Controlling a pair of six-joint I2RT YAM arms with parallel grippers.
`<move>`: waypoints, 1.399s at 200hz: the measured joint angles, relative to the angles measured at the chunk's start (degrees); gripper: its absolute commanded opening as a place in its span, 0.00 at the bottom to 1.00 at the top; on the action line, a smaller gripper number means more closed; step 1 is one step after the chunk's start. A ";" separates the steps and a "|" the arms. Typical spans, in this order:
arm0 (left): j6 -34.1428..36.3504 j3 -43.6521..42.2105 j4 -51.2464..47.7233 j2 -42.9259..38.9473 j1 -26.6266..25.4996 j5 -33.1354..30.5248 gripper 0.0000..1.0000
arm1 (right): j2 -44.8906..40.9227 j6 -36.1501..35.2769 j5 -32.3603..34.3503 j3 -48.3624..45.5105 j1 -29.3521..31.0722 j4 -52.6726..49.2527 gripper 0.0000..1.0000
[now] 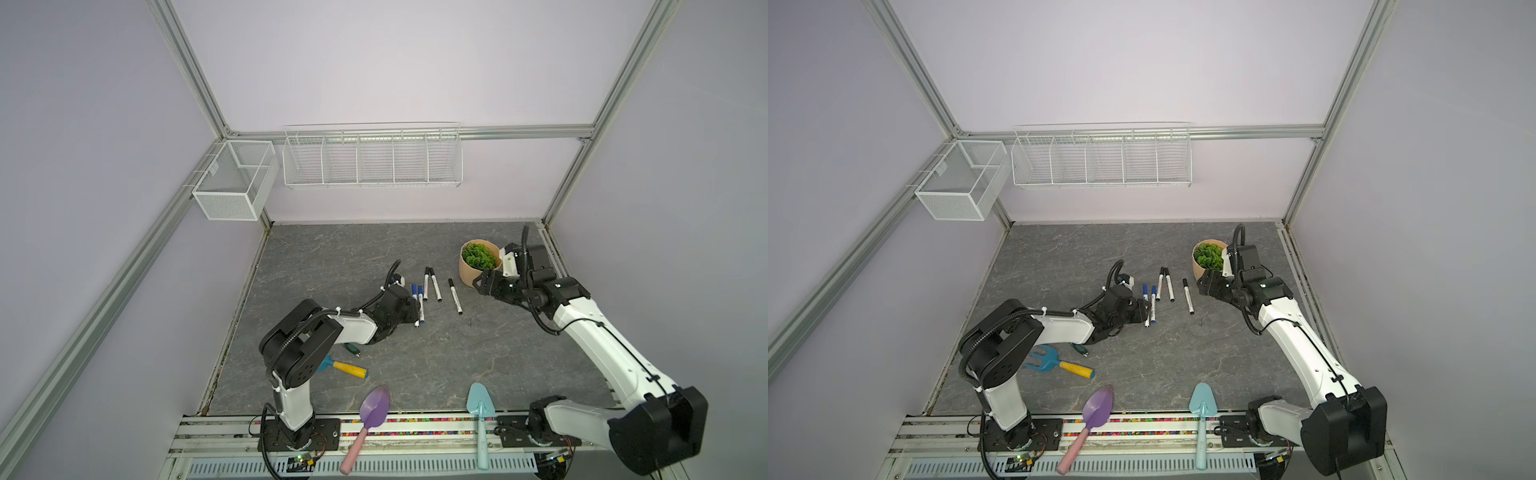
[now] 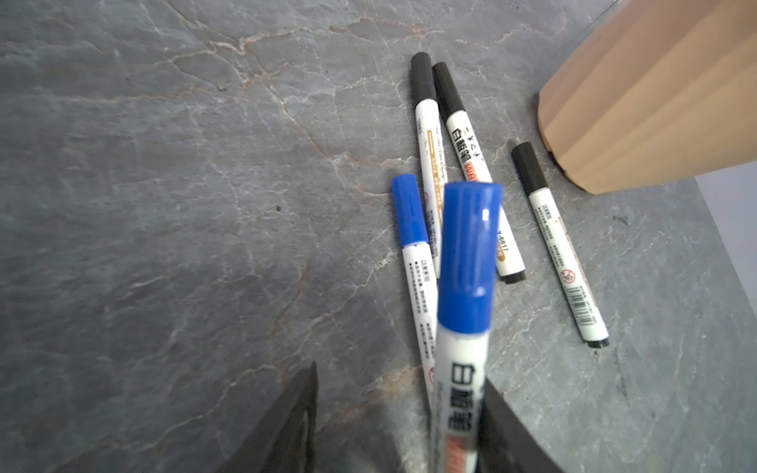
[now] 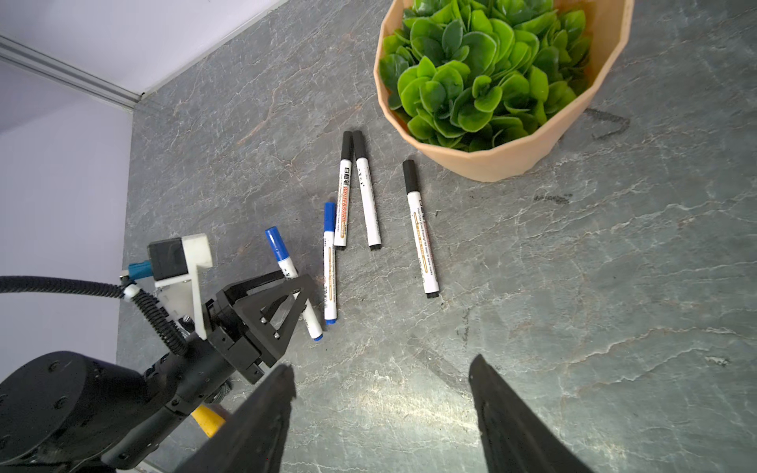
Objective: Insert the pens into the pen caps
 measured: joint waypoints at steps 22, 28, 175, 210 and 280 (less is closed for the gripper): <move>0.31 0.00 0.00 -1.55 0.00 0.20 0.63 | -0.44 0.00 -0.39 -0.46 -0.33 0.07 0.72; 0.31 0.00 0.07 -1.90 -0.02 0.26 0.63 | -0.48 -0.04 -0.87 -0.70 -0.37 0.09 0.71; 0.66 -1.97 3.17 -10.67 0.17 14.36 0.54 | 17.07 -8.13 -19.78 -2.60 16.68 10.05 0.52; 0.13 -1.97 3.15 -11.30 0.63 15.61 0.54 | 18.08 -7.87 -20.50 -2.84 16.76 12.22 0.47; -0.87 -1.97 4.28 -11.52 0.83 17.46 0.54 | 19.17 -6.64 -20.74 -3.69 17.81 15.15 0.26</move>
